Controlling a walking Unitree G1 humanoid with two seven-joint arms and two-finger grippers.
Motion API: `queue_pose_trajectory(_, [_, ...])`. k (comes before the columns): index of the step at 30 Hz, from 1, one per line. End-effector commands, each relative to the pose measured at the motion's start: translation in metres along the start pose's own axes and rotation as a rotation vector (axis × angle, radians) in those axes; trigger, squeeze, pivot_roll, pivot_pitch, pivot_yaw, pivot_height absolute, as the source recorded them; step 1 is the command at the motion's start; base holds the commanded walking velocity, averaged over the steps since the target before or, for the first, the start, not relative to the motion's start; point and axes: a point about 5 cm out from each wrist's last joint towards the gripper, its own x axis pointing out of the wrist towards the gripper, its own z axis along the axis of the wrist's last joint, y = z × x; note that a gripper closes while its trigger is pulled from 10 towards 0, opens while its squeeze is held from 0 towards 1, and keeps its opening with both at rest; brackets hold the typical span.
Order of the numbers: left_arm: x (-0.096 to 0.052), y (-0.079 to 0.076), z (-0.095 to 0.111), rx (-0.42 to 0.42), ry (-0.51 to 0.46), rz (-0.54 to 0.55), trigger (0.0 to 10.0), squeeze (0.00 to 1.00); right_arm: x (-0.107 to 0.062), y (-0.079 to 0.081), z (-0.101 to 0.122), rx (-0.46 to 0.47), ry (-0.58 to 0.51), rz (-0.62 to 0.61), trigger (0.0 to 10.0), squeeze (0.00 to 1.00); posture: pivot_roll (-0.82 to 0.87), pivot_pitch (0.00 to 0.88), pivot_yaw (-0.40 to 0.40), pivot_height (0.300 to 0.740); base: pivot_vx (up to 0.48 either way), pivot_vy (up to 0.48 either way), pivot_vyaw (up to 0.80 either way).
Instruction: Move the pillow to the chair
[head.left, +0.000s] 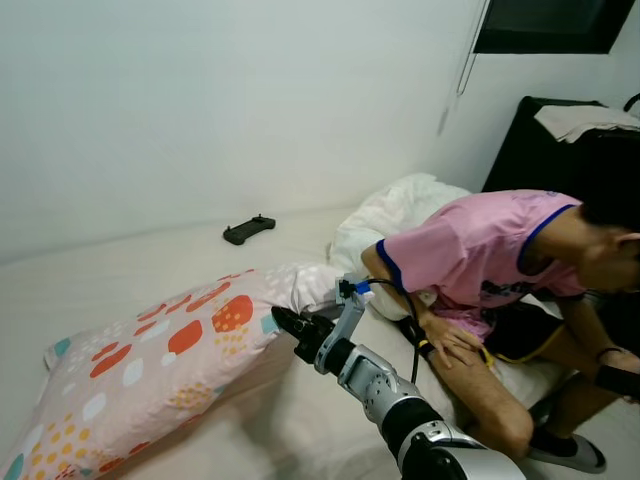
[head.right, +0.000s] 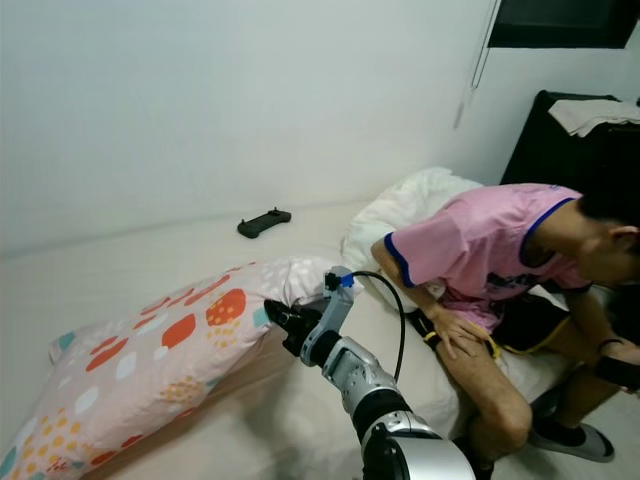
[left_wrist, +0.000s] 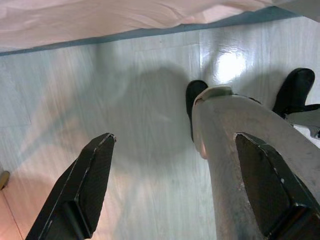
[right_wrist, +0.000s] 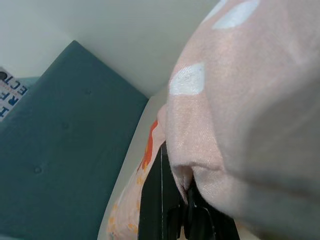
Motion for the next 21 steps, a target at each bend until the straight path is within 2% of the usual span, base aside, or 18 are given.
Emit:
queue_pose_trajectory(1, [-0.002, 0.000, -0.010, 0.007, 0.028, -0.002, 10.0, 0.00, 0.002, 0.003, 0.005, -0.016, -0.029, 0.029, 0.0, 0.00, 0.13, 0.059, -0.097, 0.740, 0.000, 0.000, 0.00])
queue_pose_trajectory(7, [-0.001, -0.002, -0.009, 0.015, 0.026, -0.010, 10.0, 0.00, 0.003, 0.006, -0.002, -0.039, -0.005, 0.037, 0.0, 0.00, 0.12, 0.056, -0.098, 0.740, 0.000, 0.000, 0.00])
queue_pose_trajectory(9, [-0.001, -0.003, -0.008, 0.017, 0.025, -0.012, 10.0, 0.00, 0.002, 0.004, -0.009, -0.082, 0.032, 0.007, 0.0, 0.00, 0.12, 0.056, -0.098, 0.740, 0.000, 0.000, 0.00])
queue_pose_trajectory(10, [-0.001, -0.004, -0.008, 0.019, 0.024, -0.014, 10.0, 0.00, 0.000, 0.003, -0.015, -0.097, 0.062, 0.001, 6.6, 0.00, 0.13, 0.053, -0.099, 0.740, 0.000, 0.000, 0.00])
queue_pose_trajectory(11, [-0.001, -0.004, -0.008, 0.019, 0.024, -0.014, 10.0, 0.00, 0.000, 0.003, -0.015, -0.097, 0.062, 0.001, 6.6, 0.00, 0.13, 0.053, -0.099, 0.740, 0.000, 0.000, 0.00])
queue_pose_trajectory(12, [-0.001, -0.004, -0.007, 0.022, 0.023, -0.017, 10.0, 0.00, -0.003, 0.001, -0.026, -0.127, 0.117, -0.007, 10.0, 0.00, 0.13, 0.052, -0.099, 0.740, 0.000, 0.000, 0.00])
queue_pose_trajectory(16, [-0.001, -0.007, -0.006, 0.031, 0.020, -0.023, 10.0, 0.00, -0.013, -0.002, -0.050, -0.184, 0.207, 0.017, 10.0, 0.00, 0.13, 0.051, -0.100, 0.740, 0.000, 0.000, 0.60])
queue_pose_trajectory(21, [-0.001, -0.008, -0.009, 0.056, 0.033, -0.039, 10.0, 0.00, -0.014, 0.003, -0.057, -0.174, 0.218, 0.066, 10.0, 0.00, 0.13, 0.050, -0.096, 0.740, 0.000, 0.000, 0.79])
